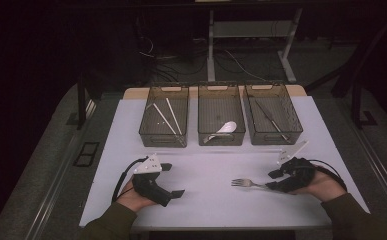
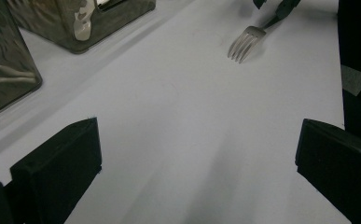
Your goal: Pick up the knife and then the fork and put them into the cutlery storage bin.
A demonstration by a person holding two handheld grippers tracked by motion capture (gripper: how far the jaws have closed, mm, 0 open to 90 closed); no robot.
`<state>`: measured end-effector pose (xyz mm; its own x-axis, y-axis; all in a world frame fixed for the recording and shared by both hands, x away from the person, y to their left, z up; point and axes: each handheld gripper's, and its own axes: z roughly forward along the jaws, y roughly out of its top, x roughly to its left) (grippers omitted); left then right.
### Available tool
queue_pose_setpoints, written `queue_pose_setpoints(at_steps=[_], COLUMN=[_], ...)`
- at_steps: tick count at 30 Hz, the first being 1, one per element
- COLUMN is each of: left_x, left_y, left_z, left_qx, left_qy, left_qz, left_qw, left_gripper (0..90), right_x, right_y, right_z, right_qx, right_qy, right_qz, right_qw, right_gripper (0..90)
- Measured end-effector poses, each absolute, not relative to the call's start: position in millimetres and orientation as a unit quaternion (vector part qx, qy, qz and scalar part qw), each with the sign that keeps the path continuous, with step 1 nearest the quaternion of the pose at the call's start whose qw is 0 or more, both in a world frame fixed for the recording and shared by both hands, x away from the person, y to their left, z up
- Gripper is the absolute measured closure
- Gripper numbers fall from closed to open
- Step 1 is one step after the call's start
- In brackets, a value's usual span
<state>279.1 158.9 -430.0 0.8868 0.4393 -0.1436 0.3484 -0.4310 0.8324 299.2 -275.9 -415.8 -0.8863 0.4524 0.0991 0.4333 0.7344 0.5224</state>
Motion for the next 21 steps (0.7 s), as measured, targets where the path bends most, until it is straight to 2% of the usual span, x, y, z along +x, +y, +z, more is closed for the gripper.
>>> queue_pose_setpoints(at_steps=[5,21], left_x=[279.1,279.4], left_y=[159.1,159.6], left_z=[-429.7,-429.3], left_qx=[0.844,0.843], left_qy=[0.234,0.235], left_qz=[0.047,0.046], left_qw=[0.481,0.482], left_gripper=[0.0,0.0], right_x=[301.5,306.2], right_y=[-253.8,-225.4], right_z=[-420.9,-427.6], right_qx=[0.198,0.14], right_qy=[0.944,0.964], right_qz=[0.266,0.225], right_qw=[-0.001,0.011], right_gripper=[52.7,70.1])
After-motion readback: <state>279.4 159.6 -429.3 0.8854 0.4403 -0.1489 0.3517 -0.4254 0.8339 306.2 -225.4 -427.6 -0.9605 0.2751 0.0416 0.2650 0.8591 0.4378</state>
